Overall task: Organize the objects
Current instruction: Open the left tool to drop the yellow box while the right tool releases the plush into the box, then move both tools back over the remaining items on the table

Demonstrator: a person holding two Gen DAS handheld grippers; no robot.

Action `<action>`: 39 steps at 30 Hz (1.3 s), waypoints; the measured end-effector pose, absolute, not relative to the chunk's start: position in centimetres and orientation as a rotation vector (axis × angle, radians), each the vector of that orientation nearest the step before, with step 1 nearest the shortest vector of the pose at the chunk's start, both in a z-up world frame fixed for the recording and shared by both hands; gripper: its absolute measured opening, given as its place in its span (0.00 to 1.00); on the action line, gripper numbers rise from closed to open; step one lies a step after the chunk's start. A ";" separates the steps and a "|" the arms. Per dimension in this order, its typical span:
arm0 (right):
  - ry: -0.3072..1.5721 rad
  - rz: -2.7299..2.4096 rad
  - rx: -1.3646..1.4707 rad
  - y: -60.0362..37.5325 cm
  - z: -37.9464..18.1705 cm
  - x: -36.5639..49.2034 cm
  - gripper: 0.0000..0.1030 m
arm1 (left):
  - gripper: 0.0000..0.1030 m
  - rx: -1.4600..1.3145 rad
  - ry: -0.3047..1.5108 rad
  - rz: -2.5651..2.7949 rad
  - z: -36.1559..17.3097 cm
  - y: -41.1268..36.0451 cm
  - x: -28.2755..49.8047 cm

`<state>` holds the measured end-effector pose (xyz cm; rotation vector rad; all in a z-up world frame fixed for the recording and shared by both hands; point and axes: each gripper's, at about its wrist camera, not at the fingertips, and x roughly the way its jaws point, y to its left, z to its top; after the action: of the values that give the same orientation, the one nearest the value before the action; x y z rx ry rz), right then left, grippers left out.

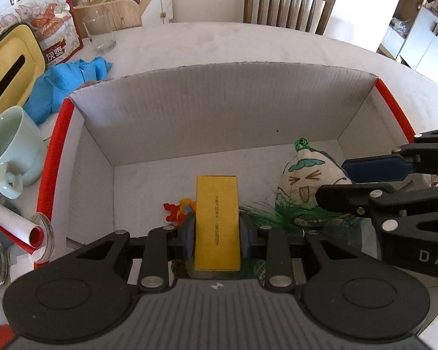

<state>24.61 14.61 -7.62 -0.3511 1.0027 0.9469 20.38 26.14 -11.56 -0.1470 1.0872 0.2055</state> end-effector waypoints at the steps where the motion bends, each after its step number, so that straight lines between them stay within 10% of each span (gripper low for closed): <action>1: 1.004 0.946 -0.349 14.5 -7.6 24.6 0.29 | 0.29 -0.150 1.092 0.205 -11.6 26.2 20.4; 10: 1.006 0.954 -0.289 13.2 -6.4 24.5 0.35 | 0.33 -0.163 1.076 0.195 -11.2 26.2 20.1; 14: 0.992 0.969 -0.266 12.3 -5.6 24.0 0.37 | 0.62 -0.150 1.029 0.194 -10.1 25.7 19.4; 39: 0.846 1.035 -0.099 2.8 0.8 19.0 0.54 | 0.67 -0.136 0.825 0.136 -2.2 19.2 12.6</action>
<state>19.03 2.84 0.80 -0.0990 0.8462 1.0352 12.58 19.19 -2.19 -0.1362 0.8246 0.1360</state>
